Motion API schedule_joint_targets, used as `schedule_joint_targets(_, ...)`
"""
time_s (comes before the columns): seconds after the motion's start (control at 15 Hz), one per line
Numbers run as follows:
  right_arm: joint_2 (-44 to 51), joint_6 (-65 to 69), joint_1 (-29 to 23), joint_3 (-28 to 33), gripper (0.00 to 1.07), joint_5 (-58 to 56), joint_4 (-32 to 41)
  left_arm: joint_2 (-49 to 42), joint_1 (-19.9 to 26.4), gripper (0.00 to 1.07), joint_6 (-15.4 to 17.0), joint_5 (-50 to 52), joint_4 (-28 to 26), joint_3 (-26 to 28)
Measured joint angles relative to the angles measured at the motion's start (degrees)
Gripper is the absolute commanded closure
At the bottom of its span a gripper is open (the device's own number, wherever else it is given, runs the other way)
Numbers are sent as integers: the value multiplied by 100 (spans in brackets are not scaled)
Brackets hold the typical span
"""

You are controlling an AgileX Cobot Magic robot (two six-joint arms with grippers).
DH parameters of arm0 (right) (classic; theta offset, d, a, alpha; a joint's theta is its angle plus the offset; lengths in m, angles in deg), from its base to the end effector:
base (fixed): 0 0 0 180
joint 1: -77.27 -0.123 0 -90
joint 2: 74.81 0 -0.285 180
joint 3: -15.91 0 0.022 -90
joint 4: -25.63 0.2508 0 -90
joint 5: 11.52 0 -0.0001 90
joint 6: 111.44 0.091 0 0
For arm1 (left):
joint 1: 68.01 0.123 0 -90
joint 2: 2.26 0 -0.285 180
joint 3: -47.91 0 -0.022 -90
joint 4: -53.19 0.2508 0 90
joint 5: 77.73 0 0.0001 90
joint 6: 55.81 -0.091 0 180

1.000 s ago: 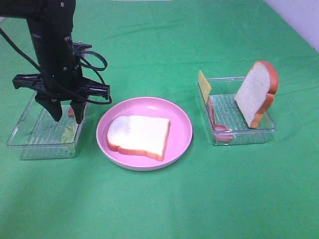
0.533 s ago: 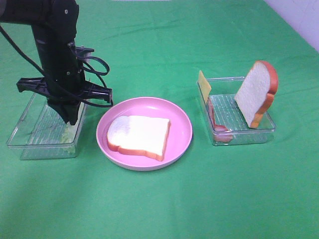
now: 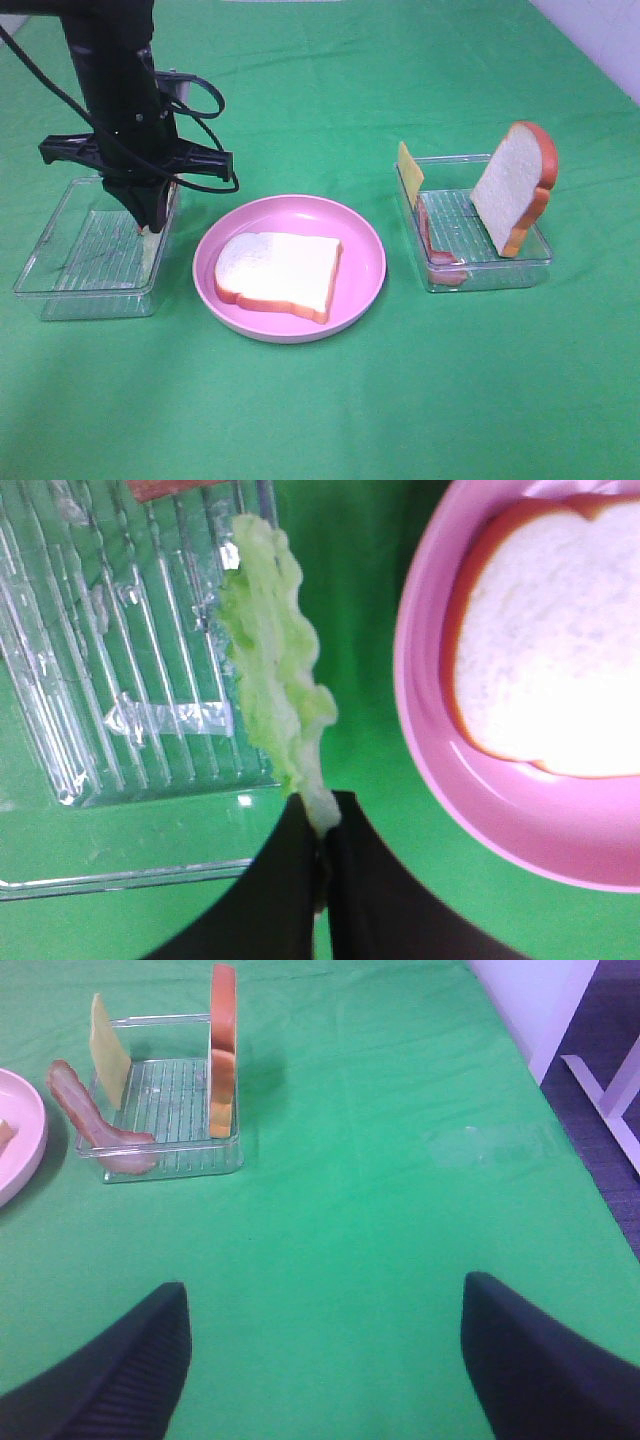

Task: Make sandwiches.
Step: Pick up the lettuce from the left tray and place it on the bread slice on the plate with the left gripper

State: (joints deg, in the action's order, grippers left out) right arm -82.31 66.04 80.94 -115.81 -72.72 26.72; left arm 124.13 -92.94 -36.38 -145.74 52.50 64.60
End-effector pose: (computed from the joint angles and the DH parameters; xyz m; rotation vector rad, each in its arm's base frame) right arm -0.0064 0.0019 0.2781 0.0194 2.0417 -0.0449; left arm 0.3770 -0.1763 0.1977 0.1425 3.1053 -0.0397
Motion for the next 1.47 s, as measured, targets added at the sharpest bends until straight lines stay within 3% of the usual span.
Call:
schedule_joint_targets(0.27,0,0,0,0,36,0,0,-476,0,107,-206,-29,-481,155)
schedule_joint_targets(0.33,0,0,0,0,36,0,0,-590,0,107,-390,-23,-745,155)
schedule_joint_targets(0.4,0,0,0,0,36,0,0,-716,0,107,-900,120,-1547,155)
schedule_joint_targets(0.47,0,0,0,0,36,0,0,-722,0,107,-1020,149,-1736,155)
schedule_joint_targets(0.6,0,0,0,0,36,0,0,-659,-57,107,-1736,561,-2607,155)
schedule_joint_targets(0.67,0,0,0,0,36,0,0,-584,-166,107,-1942,814,-2836,155)
schedule_joint_targets(0.87,0,0,0,0,36,0,0,-315,-510,107,-2091,1278,-3151,155)
schedule_joint_targets(1.13,0,0,0,0,36,0,0,63,-665,107,-2080,1261,-2624,155)
schedule_joint_targets(1.33,0,0,0,0,36,0,0,218,-665,107,-1518,1215,-1696,155)
schedule_joint_targets(1.47,0,0,0,0,36,0,0,321,-665,107,-1324,1157,-1490,155)
